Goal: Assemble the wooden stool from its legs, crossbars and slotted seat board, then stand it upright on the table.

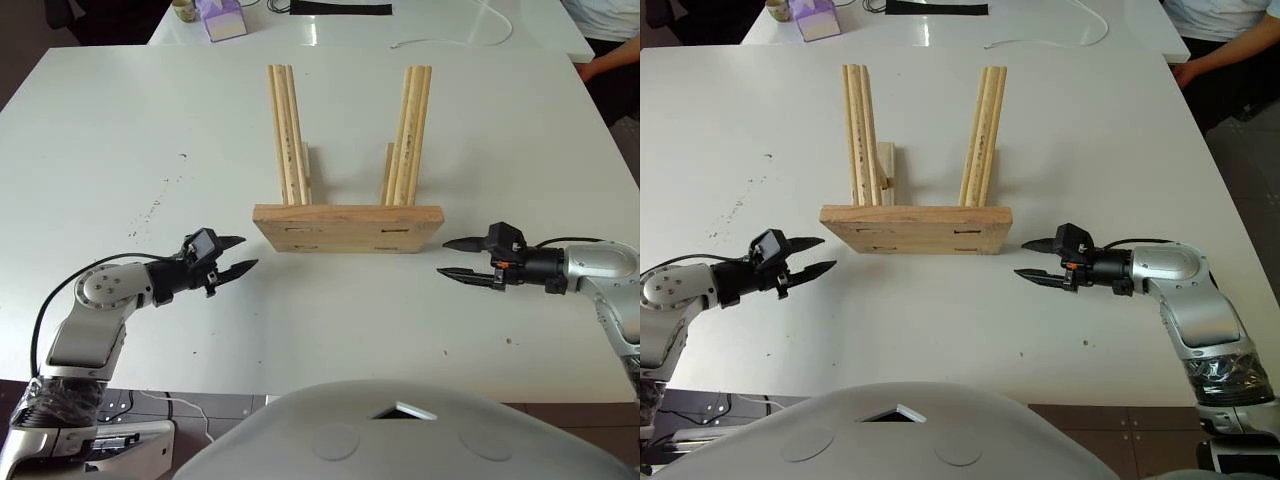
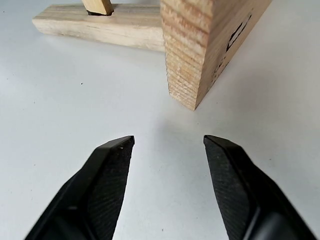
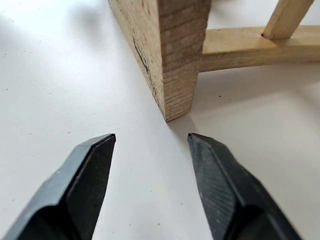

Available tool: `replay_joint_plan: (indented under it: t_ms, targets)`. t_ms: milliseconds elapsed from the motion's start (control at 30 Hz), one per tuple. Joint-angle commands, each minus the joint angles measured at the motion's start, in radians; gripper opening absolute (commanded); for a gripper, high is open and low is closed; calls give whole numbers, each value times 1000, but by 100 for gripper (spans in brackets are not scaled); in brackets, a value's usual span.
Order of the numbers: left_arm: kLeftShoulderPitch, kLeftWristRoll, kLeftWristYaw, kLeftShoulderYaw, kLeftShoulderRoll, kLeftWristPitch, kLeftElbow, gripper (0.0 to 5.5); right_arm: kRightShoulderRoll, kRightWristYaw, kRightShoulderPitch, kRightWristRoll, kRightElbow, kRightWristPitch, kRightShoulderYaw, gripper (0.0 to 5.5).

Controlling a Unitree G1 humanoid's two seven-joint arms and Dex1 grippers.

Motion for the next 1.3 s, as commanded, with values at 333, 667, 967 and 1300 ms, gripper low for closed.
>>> replay_joint_plan:
  t_ms: [333, 667, 967, 1300]
  targets:
    - [-285, 136, -107, -171, -71, -294, 328, 317, 97, 43, -283, -100, 256, -73, 144, 308]
    - [-331, 118, -162, -207, -98, -348, 366, 317, 132, 156, -393, -116, 344, -103, 215, 308]
    - [-409, 112, -189, -206, -125, -384, 429, 319, 158, 164, -387, -135, 391, -142, 229, 216]
    - [-379, -2, -300, -209, -122, -289, 327, 194, 158, 188, -360, -98, 359, -105, 219, 141]
